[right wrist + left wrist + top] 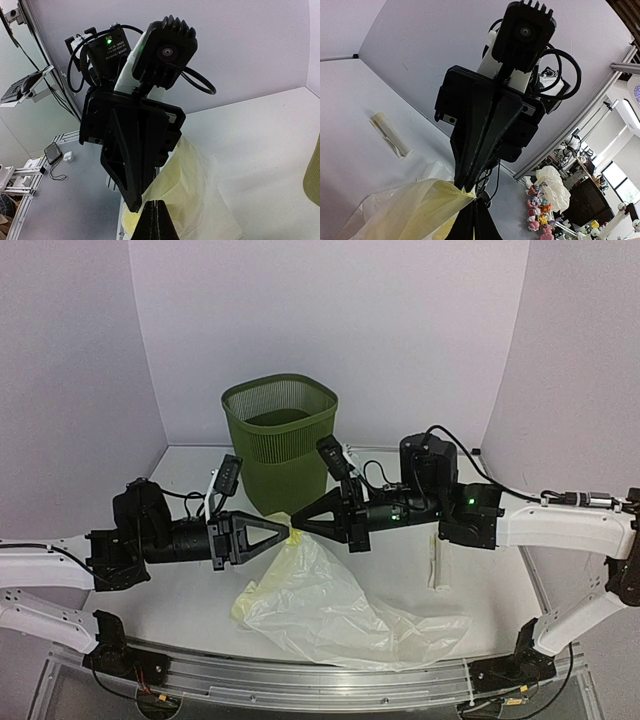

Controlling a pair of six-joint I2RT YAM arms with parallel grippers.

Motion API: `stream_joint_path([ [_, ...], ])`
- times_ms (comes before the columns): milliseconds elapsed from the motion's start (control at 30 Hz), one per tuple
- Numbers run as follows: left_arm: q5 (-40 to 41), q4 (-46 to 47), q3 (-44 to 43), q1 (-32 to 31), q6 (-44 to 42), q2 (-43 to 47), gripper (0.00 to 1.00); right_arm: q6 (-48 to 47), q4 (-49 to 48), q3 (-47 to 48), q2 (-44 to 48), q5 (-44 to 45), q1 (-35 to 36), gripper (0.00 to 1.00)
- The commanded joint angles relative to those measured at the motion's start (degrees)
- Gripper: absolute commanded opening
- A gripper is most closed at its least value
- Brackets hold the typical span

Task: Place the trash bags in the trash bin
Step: Unfold the trash bag at the center of the board.

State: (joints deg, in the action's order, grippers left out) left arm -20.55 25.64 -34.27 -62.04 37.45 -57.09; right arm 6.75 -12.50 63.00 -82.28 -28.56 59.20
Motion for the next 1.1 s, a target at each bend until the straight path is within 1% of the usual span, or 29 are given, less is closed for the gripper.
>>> stream_joint_path([
  [0, 4.65, -3.87, -0.6, 0.03, -0.49, 2.3, 0.0, 0.63, -1.31, 1.37, 2.9, 6.19, 0.37, 0.0],
  [133, 10.98, -14.13, -3.39, 0.05, -0.27, 2.06, 0.0, -0.48, -0.2, 0.31, 4.92, 10.97, 0.39, 0.0],
  [233, 14.28, -20.19, -5.49, 0.0, 0.43, 1.39, 0.0, -1.76, 2.46, -0.05, 6.4, 15.54, 0.38, 0.0],
  [300, 15.92, -22.15, -6.11, 0.02, 0.74, 1.2, 0.0, -3.38, 5.03, 0.49, 6.8, 17.37, 0.37, 0.0],
  [367, 15.94, -21.97, -5.74, -0.01, 0.61, 1.55, 0.0, -4.28, 6.99, 0.94, 6.84, 16.18, 0.37, 0.0],
  [500, 13.35, -15.73, -4.29, 0.02, -0.82, 2.72, 0.0, -4.89, 7.07, 0.95, 6.03, 9.0, 0.39, 0.0],
  [567, 12.9, -13.41, -4.26, 0.07, -1.47, 2.73, 0.0, -4.65, 7.19, 1.22, 5.69, 10.64, 0.43, 0.0],
  [600, 14.45, -15.05, -5.18, 0.03, -1.11, 2.43, 0.0, -4.81, 7.44, 1.35, 5.8, 12.23, 0.44, 0.0],
  [633, 17.34, -18.47, -6.66, 0.01, -0.42, 1.96, 0.0, -5.07, 7.98, 1.48, 6.06, 14.15, 0.45, 0.0],
  [700, 26.27, -28.82, -10.59, 0.01, 2.55, -0.32, 0.0, -6.27, 9.25, 1.33, 7.25, 18.54, 0.44, 0.0],
  [767, 35.83, -42.51, -15.02, 0.07, 7.99, -3.39, 0.0, -8.33, 10.31, 0.61, 8.85, 24.9, 0.43, 0.0],
  [800, 38.84, -48.89, -16.79, 0.08, 10.65, -5.49, 0.0, -9.57, 11.21, 0.38, 9.42, 28.44, 0.43, 0.0],
  [867, 42.49, -58.67, -20.19, 0.05, 15.2, -9.44, 0.0, -11.0, 13.46, 0.19, 10.07, 35.58, 0.43, 0.0],
  [1067, 50.33, -77.46, -25.2, 0.08, 26.99, -18.35, 0.0, -16.69, 16.89, -0.85, 10.31, 54.57, 0.47, 0.0],
])
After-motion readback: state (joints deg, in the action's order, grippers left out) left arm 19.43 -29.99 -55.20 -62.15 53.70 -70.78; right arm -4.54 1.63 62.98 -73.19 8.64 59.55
